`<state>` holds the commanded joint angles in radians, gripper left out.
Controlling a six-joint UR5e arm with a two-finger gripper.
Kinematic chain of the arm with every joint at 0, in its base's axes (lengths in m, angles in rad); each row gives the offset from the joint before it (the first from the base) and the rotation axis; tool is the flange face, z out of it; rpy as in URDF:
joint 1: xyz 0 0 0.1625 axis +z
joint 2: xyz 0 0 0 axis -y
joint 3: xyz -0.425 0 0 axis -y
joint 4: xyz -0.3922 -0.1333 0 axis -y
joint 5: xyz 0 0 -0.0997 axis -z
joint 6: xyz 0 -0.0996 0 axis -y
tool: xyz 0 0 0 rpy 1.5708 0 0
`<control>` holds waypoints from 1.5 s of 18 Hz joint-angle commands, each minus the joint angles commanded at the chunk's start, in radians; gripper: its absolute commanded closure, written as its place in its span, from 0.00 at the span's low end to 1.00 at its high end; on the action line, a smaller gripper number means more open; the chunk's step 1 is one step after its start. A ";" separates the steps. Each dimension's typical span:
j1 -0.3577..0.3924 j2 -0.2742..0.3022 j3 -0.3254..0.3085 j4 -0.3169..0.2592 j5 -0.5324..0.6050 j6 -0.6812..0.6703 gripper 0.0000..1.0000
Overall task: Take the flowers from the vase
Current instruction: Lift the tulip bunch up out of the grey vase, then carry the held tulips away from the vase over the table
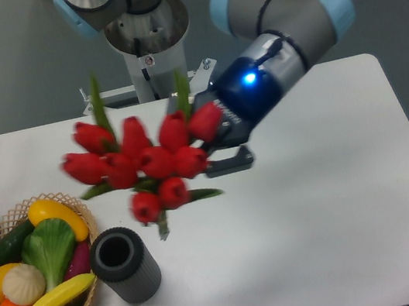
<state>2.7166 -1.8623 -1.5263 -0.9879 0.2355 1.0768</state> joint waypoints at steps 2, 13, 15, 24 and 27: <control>0.015 0.006 0.000 0.000 0.144 0.002 0.77; 0.014 0.045 -0.018 -0.012 0.775 0.127 0.76; 0.008 0.045 -0.028 -0.012 0.846 0.129 0.75; -0.032 0.017 -0.101 -0.008 1.192 0.192 0.73; -0.047 -0.018 -0.094 -0.008 1.271 0.192 0.72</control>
<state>2.6692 -1.8806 -1.6199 -0.9955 1.5061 1.2686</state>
